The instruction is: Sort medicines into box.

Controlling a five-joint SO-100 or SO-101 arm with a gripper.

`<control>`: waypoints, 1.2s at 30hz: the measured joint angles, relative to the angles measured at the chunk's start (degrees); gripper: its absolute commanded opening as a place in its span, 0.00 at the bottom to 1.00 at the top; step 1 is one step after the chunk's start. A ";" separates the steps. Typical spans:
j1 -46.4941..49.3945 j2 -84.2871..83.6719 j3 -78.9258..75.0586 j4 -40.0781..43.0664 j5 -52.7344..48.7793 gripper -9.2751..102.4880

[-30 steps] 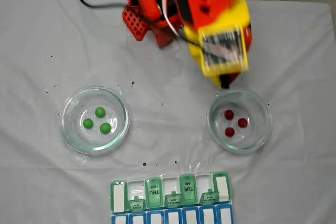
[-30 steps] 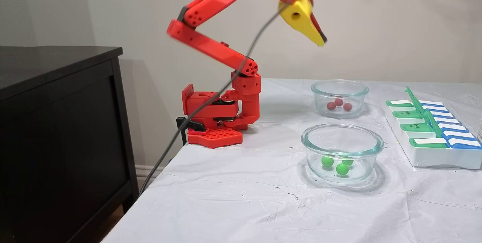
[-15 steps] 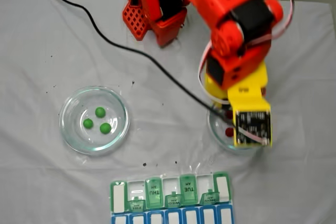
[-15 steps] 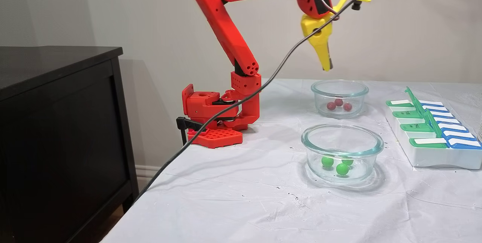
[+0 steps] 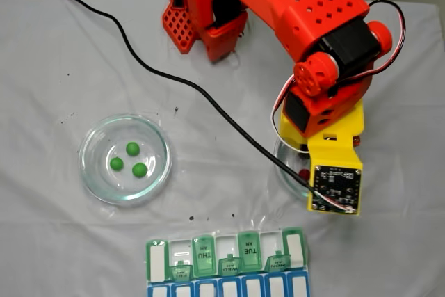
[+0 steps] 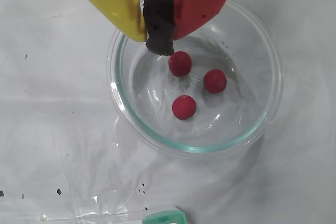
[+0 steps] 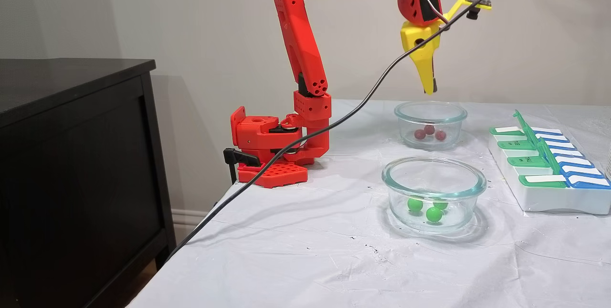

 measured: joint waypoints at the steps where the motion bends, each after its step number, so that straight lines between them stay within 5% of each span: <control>1: -0.18 -0.35 -0.44 0.00 2.02 0.09; 17: -6.06 -8.35 -1.41 -4.13 7.03 0.23; 36: -7.56 -21.80 -6.59 -8.26 8.53 0.21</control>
